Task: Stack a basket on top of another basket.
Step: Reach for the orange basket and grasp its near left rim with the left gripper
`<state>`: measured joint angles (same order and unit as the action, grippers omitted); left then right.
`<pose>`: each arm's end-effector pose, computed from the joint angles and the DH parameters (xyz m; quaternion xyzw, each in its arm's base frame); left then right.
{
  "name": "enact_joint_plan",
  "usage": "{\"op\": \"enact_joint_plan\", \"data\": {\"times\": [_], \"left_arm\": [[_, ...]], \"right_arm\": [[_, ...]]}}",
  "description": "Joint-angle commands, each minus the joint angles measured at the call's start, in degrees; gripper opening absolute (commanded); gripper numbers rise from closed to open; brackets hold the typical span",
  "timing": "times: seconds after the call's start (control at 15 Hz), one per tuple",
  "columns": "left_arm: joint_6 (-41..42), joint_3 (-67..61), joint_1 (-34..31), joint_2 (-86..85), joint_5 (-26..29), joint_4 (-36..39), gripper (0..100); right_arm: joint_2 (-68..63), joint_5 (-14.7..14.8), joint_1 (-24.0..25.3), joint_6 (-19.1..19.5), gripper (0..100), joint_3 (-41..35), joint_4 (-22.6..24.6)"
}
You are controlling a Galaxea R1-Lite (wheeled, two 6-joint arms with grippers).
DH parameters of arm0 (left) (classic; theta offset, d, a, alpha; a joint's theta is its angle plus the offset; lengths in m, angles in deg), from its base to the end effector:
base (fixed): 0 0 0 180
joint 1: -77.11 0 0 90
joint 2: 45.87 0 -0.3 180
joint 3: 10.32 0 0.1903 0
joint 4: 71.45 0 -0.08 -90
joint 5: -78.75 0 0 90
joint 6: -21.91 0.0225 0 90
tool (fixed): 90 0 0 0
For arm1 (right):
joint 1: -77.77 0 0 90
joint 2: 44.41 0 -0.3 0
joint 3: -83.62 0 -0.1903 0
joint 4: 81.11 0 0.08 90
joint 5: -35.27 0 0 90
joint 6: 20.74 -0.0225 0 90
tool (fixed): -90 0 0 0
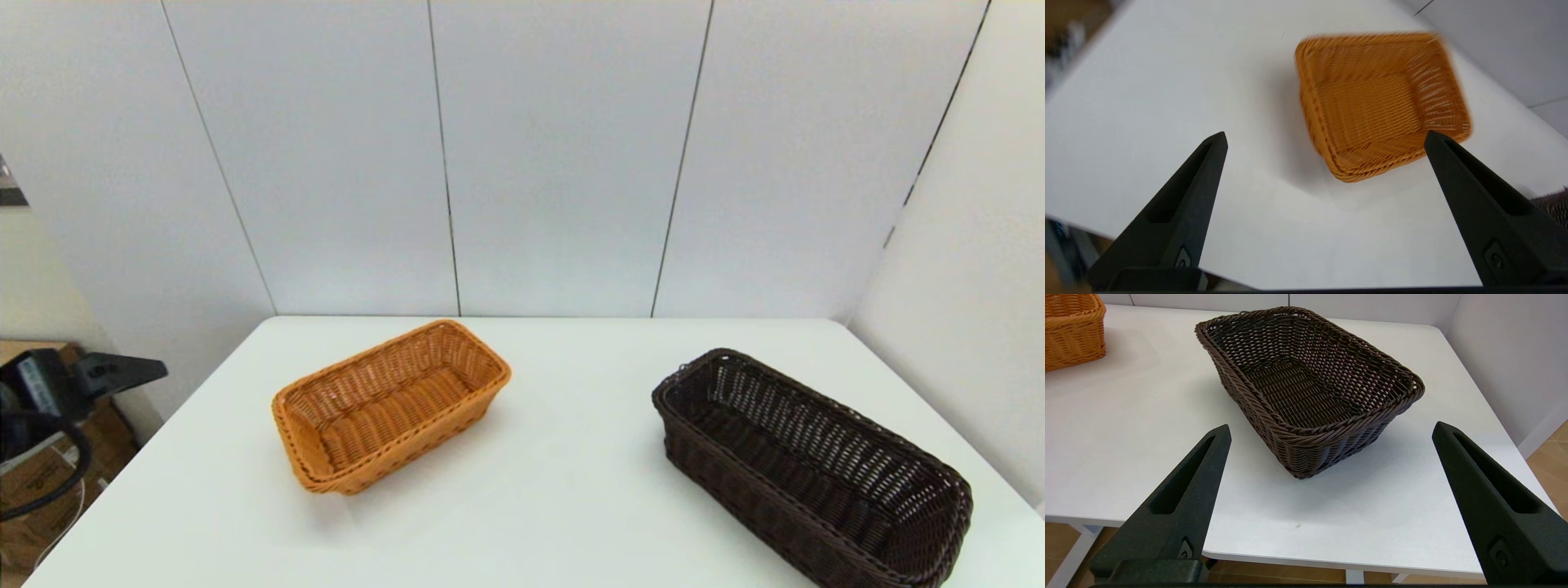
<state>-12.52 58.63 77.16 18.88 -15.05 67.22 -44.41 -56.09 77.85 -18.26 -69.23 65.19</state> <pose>0.1435 0.0014 0.2234 -0.2702 0.2948 0.1238 0.9082 -0.0288 0.0005 0.0751 -0.0210 0.0568 0.0138 0.9981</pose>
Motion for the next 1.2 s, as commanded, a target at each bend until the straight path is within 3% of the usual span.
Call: {"op": "enact_joint_plan", "data": {"times": [0.07, 0.87, 1.2], "left_arm": [[-12.2, 8.9, 3.3, 23.8, -0.7, -4.9, 100], [-17.7, 17.6, 6.2, 48.6, 0.6, -4.7, 100], [-19.5, 20.0, 6.3, 53.4, 5.8, -5.1, 100]], "right_arm": [[-0.1, 0.0, 0.0, 0.0, 100, 0.0, 0.0], [-0.1, 0.0, 0.0, -0.2, 100, 0.0, -0.1], [-0.1, 0.0, 0.0, -0.2, 100, 0.0, -0.1]]}}
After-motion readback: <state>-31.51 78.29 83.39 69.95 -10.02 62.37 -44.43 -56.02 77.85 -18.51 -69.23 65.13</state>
